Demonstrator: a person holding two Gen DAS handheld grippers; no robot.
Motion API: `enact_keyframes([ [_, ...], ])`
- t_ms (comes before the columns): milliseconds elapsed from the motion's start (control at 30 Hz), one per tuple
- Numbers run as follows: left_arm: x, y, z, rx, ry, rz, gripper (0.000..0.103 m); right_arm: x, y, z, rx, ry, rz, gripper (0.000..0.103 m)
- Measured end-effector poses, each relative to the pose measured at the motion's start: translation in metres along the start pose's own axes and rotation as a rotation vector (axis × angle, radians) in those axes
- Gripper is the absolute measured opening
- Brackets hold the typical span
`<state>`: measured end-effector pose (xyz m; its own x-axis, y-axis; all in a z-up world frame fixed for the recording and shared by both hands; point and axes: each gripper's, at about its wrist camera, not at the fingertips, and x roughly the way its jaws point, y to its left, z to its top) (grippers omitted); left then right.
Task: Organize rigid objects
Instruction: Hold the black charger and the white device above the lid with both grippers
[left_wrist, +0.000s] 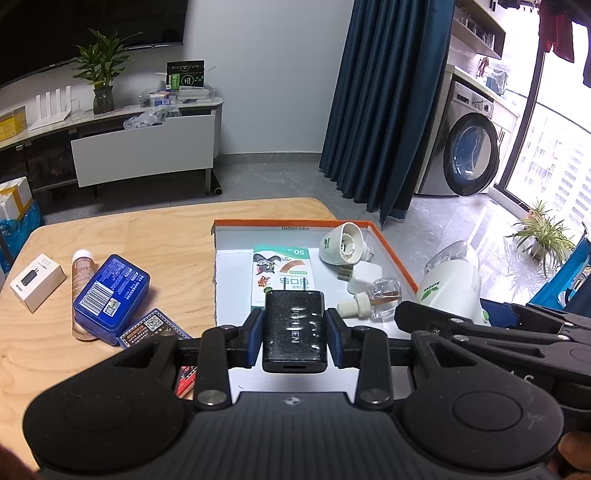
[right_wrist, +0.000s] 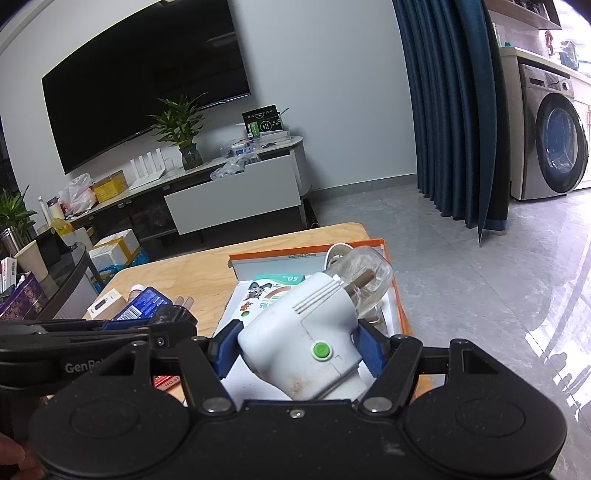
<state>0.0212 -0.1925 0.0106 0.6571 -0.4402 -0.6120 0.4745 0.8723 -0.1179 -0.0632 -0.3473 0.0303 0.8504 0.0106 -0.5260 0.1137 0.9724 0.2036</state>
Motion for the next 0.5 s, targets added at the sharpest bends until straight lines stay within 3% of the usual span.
enact_keyframes([
  [500, 0.0005, 0.0037, -0.0002, -0.006, 0.005, 0.001, 0.037, 0.0020, -0.0044, -0.0025, 0.005, 0.006, -0.005, 0.079],
])
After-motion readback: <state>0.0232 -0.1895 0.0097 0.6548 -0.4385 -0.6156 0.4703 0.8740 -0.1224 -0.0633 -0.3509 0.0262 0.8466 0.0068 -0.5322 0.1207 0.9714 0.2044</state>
